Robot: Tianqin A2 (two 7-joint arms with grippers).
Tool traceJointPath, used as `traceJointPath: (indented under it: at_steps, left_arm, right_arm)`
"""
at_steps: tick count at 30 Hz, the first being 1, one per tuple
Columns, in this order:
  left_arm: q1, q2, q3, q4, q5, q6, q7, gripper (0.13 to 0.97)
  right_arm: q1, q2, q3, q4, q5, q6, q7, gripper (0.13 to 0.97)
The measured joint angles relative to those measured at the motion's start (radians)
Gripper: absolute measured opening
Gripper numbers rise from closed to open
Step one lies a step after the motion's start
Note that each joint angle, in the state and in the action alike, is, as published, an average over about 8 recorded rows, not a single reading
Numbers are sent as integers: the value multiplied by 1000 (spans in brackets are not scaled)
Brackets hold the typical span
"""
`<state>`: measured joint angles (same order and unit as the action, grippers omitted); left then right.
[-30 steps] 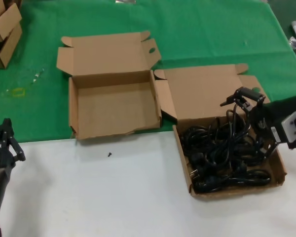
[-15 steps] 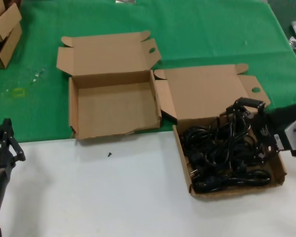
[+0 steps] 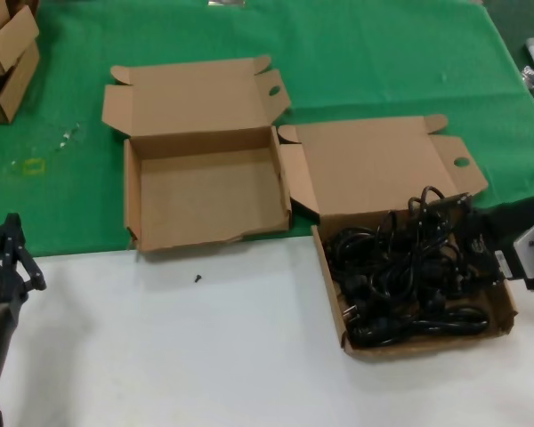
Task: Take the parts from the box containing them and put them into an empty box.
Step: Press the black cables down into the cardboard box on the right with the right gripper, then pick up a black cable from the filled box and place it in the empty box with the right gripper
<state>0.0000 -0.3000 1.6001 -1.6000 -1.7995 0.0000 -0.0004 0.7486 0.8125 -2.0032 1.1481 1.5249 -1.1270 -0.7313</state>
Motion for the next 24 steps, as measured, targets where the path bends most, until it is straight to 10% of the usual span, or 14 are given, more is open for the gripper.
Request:
traceJointPath:
  at_steps: [24]
  left_arm:
    - [0,0,0,0,0,0,0,143]
  right_arm:
    - [-20,21,8,22,-3,6,9,235]
